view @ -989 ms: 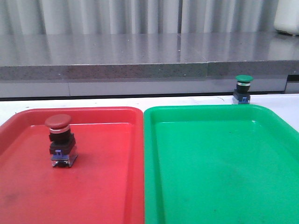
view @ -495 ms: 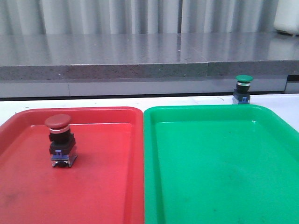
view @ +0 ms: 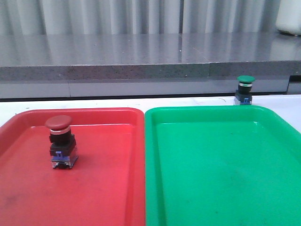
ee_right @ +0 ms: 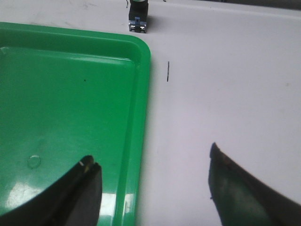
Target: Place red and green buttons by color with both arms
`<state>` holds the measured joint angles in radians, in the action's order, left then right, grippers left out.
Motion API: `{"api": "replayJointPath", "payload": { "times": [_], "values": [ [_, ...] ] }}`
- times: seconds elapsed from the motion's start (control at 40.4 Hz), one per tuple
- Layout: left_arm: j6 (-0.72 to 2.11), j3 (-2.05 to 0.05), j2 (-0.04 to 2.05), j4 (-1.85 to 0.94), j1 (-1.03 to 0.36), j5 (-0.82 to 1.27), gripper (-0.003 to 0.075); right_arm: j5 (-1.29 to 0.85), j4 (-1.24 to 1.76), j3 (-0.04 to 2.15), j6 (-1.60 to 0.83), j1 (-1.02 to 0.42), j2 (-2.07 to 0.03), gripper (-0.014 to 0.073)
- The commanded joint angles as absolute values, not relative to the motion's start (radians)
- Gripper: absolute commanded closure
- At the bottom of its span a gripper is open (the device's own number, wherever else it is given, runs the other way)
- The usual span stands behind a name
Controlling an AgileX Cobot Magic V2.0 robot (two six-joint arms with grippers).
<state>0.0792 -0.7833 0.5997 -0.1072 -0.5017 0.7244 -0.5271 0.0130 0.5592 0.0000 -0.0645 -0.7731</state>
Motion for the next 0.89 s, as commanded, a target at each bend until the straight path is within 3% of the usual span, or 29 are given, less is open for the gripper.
{"api": "replayJointPath", "payload": {
  "times": [0.0, 0.173, 0.544, 0.866],
  "values": [
    [0.069, -0.811, 0.599, -0.123, -0.508, 0.656, 0.0136, -0.423, 0.045, 0.6, -0.007, -0.067, -0.818, 0.0064],
    [0.069, -0.811, 0.599, -0.123, -0.508, 0.656, 0.0136, -0.375, 0.057, 0.663, -0.007, -0.067, -0.931, -0.0057],
    [0.069, -0.811, 0.599, -0.123, -0.508, 0.656, 0.0136, -0.289, 0.057, 0.912, -0.007, -0.067, -1.267, -0.0059],
    [0.069, -0.811, 0.599, -0.123, -0.508, 0.656, 0.0163, -0.448, 0.067, 1.243, -0.007, -0.061, -1.597, -0.0059]
  ]
}}
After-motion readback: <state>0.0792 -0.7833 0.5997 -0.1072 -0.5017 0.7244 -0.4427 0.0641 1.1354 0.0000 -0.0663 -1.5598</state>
